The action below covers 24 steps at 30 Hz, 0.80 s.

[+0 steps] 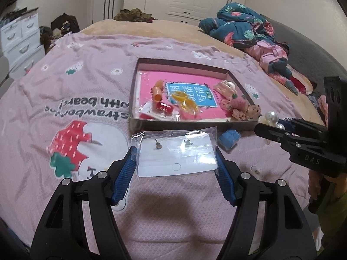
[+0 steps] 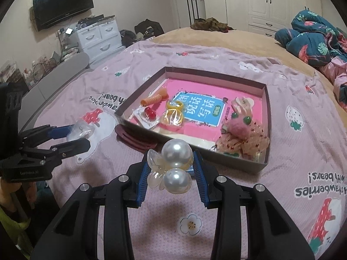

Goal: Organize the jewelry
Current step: 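Place the earring bag in the box with the left tool while the right drops the pearl clip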

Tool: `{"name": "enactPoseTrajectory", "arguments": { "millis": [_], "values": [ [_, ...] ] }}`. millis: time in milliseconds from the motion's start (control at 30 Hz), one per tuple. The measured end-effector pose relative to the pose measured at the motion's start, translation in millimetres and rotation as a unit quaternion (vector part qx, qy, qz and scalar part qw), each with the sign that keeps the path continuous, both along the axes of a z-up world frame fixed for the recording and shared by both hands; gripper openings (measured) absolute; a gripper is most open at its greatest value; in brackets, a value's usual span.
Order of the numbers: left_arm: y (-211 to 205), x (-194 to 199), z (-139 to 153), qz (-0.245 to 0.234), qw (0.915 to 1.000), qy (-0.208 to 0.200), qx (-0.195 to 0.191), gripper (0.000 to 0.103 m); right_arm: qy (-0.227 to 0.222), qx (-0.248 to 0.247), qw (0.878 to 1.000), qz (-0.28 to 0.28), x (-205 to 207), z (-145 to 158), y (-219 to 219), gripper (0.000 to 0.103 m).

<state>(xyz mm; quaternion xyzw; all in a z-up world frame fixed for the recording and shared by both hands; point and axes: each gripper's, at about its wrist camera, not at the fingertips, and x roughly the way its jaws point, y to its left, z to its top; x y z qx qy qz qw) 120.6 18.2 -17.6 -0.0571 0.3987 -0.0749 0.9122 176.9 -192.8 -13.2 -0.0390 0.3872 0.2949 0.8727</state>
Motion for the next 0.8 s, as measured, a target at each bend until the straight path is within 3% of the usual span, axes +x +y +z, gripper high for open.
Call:
{"name": "enactPoseTrajectory", "arguments": {
  "millis": [433, 800],
  "values": [
    [-32, 37, 19, -0.035, 0.9991, -0.017, 0.016, 0.06, -0.023, 0.007, 0.999, -0.037, 25, 19, -29, 0.037],
    [-53, 84, 19, -0.05, 0.9983, -0.019, 0.024, 0.06, -0.021, 0.001, 0.997, -0.079, 57, 10, -57, 0.037]
  ]
}}
